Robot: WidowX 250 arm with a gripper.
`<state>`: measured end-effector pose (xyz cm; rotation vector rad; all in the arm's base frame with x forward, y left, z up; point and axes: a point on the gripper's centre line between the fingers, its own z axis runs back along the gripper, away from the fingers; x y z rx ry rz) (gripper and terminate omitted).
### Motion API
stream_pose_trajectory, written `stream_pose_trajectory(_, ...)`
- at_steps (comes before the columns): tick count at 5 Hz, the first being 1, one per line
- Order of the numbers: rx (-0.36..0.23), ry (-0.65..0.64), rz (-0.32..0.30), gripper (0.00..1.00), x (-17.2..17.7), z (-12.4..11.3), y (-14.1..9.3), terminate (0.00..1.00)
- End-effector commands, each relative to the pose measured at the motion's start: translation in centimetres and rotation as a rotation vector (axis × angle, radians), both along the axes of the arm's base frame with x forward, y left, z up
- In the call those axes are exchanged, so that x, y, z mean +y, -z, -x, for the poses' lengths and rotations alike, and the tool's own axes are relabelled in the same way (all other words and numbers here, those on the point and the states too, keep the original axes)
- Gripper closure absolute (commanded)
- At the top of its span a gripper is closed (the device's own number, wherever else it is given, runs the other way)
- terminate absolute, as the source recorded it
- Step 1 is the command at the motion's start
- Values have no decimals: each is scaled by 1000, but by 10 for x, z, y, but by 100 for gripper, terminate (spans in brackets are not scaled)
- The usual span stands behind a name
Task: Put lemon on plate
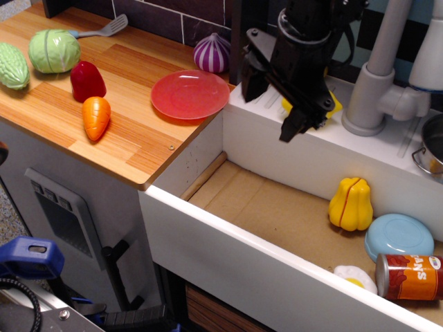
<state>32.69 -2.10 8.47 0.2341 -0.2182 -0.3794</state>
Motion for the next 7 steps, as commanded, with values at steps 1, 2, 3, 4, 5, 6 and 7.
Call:
stream_pose_trajectory(1, -146, 231, -12, 0, 3, -37, -16, 0)
stream_pose_trajectory(2, -157, 358, -19, 0, -1, -53, -14, 0)
stream_pose_trajectory(3, -180, 488, -16, 0, -1, -63, -6, 0)
stream_pose_trajectory(4, -184, 513, -3, 0, -2, -68, 2, 0)
stream_pose_trajectory(5, -180, 546, 2, 0, -2, -77, 10, 0)
stream_pose_trajectory(6, -192, 579, 15, 0, 5, -88, 14, 0)
stream_pose_trajectory(7, -208, 587, 13, 0, 7, -94, 19, 0)
